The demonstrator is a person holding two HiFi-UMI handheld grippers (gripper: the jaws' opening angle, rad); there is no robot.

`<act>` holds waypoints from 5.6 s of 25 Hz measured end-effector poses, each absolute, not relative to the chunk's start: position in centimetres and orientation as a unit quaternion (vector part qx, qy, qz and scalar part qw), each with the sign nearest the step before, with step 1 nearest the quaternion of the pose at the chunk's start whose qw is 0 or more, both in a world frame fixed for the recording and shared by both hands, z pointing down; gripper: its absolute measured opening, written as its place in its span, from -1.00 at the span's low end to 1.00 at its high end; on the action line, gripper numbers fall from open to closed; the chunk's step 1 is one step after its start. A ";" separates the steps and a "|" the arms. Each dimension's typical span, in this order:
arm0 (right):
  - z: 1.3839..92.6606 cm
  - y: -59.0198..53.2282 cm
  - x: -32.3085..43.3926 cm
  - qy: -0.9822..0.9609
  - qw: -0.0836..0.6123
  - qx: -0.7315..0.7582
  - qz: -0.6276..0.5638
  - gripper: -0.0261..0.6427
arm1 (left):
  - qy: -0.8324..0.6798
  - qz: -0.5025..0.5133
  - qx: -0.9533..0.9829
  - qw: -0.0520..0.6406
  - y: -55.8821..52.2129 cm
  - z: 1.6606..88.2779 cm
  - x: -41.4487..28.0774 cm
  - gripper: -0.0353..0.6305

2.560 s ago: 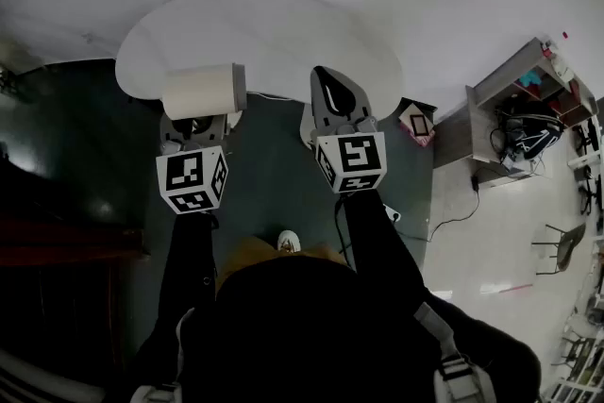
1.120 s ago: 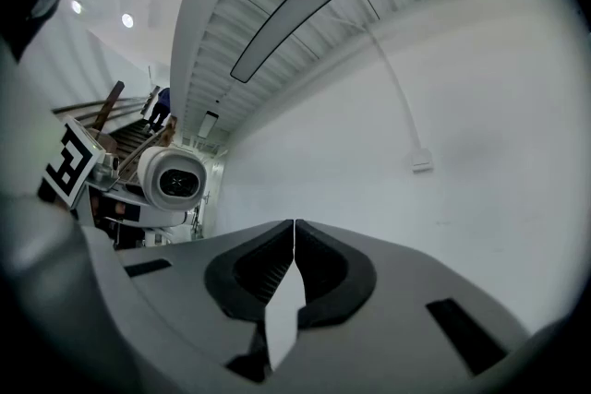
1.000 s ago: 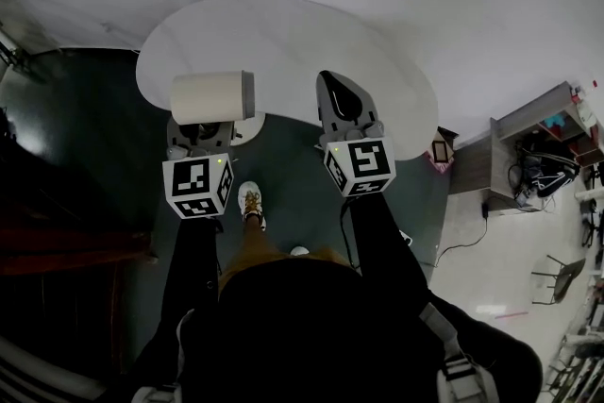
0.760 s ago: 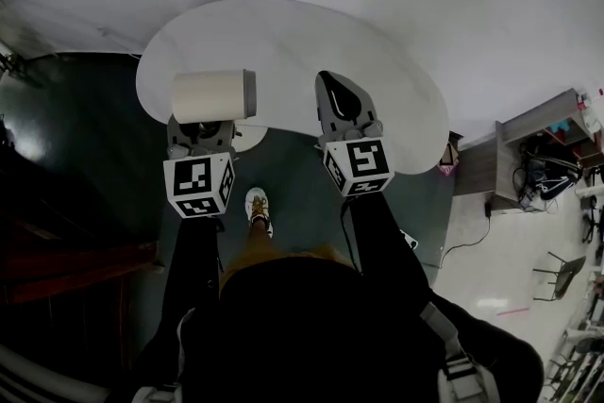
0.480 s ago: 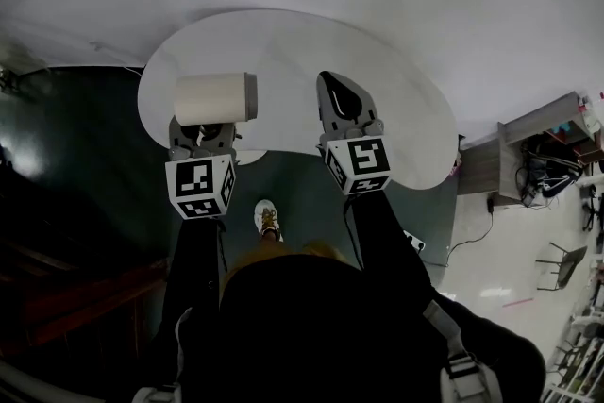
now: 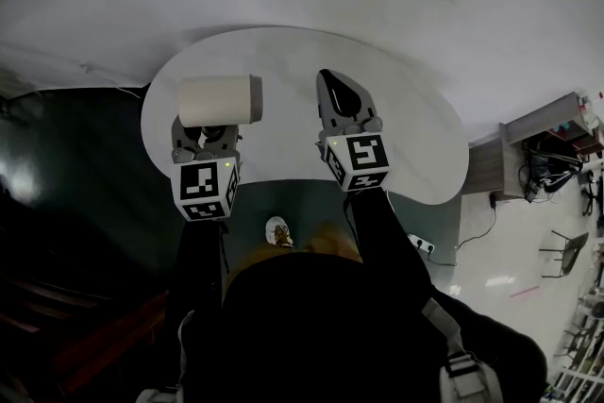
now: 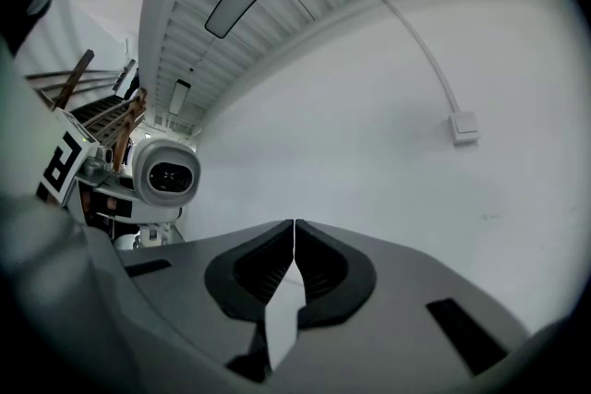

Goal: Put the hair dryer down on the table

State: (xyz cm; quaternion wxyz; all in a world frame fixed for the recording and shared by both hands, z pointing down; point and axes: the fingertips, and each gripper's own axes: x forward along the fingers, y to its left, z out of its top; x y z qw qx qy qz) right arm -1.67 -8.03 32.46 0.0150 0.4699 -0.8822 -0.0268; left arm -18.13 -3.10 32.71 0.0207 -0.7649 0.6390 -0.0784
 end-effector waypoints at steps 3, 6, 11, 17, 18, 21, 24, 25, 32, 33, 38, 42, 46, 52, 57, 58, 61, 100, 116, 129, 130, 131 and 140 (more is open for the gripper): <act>33.0 -8.8 -2.4 -0.881 0.020 0.471 -0.026 -0.84 | 0.635 -0.079 -0.768 0.015 -4.1 33.3 -18.8 -0.27; 33.4 -9.7 -2.8 -0.880 0.027 0.473 -0.024 -0.84 | 0.632 -0.079 -0.771 0.010 -5.1 33.6 -19.3 -0.27; 34.5 -12.2 -2.4 -0.878 0.033 0.478 -0.017 -0.84 | 0.630 -0.079 -0.772 0.001 -7.6 34.7 -19.3 -0.27; 35.1 -16.5 -2.0 -0.877 0.031 0.480 -0.006 -0.84 | 0.635 -0.088 -0.768 -0.006 -11.1 35.5 -19.1 -0.27; 35.1 -17.4 -2.0 -0.877 0.029 0.479 -0.005 -0.84 | 0.636 -0.090 -0.767 -0.006 -11.8 35.5 -19.1 -0.27; 35.1 -19.8 -2.5 -0.882 0.025 0.470 -0.003 -0.84 | 0.641 -0.094 -0.762 -0.005 -13.6 35.3 -19.4 -0.27; 35.5 -21.9 -3.4 -0.889 0.022 0.457 0.000 -0.84 | 0.646 -0.104 -0.756 0.001 -15.3 35.4 -19.7 -0.27; 35.6 -22.6 -3.7 -0.891 0.020 0.453 0.000 -0.84 | 0.648 -0.110 -0.754 0.005 -16.0 35.5 -19.8 -0.27; 36.2 -25.8 -5.2 -0.908 0.010 0.418 0.002 -0.83 | 0.661 -0.127 -0.740 0.000 -19.5 36.7 -19.8 -0.27; 36.3 -26.0 -5.2 -0.910 0.009 0.414 0.003 -0.84 | 0.661 -0.131 -0.739 -0.001 -19.8 36.9 -19.7 -0.27; 37.2 -27.2 -4.8 -0.912 0.009 0.411 0.015 -0.84 | 0.660 -0.143 -0.737 -0.007 -20.8 37.8 -19.0 -0.27; 37.5 -28.0 -4.3 -0.910 0.008 0.413 0.020 -0.84 | 0.659 -0.147 -0.737 -0.012 -21.4 38.2 -18.6 -0.27; 37.7 -28.7 -4.2 -0.910 0.009 0.414 0.022 -0.84 | 0.660 -0.149 -0.737 -0.015 -22.0 38.6 -18.5 -0.27; 38.5 -29.4 -4.2 -0.908 0.015 0.418 0.028 -0.84 | 0.652 -0.152 -0.742 -0.026 -22.9 39.3 -18.6 -0.27; 39.6 -29.6 -3.6 -0.904 0.024 0.426 0.032 -0.84 | 0.632 -0.177 -0.754 -0.033 -24.3 40.7 -18.4 -0.27; 39.6 -29.7 -3.4 -0.902 0.026 0.430 0.032 -0.84 | 0.626 -0.184 -0.757 -0.036 -24.6 41.2 -18.3 -0.27; 39.5 -30.0 -2.8 -0.897 0.030 0.440 0.032 -0.84 | 0.604 -0.212 -0.767 -0.042 -25.9 43.2 -18.2 -0.27; 45.2 -30.3 2.3 -0.854 0.106 0.506 0.064 -0.84 | 0.424 -0.447 -0.782 -0.096 -35.6 64.8 -11.9 -0.21; 46.2 -29.5 2.6 -0.850 0.121 0.507 0.070 -0.84 | 0.336 -0.503 -0.791 -0.092 -35.8 67.4 -10.3 -0.20; 47.0 -28.8 3.4 -0.845 0.121 0.513 0.088 -0.84 | 0.280 -0.512 -0.780 -0.226 -36.6 69.2 -10.8 -0.09; 47.0 -28.8 3.6 -0.843 0.122 0.516 0.088 -0.84 | 0.280 -0.511 -0.781 -0.224 -36.6 69.1 -10.8 -0.09; 46.9 -28.8 3.6 -0.844 0.120 0.515 0.088 -0.84 | 0.281 -0.511 -0.782 -0.221 -36.6 69.1 -10.8 -0.09; 46.4 -28.4 4.8 -0.844 0.118 0.516 0.085 -0.84 | 0.308 -0.502 -0.772 -0.239 -36.8 69.3 -11.5 0.04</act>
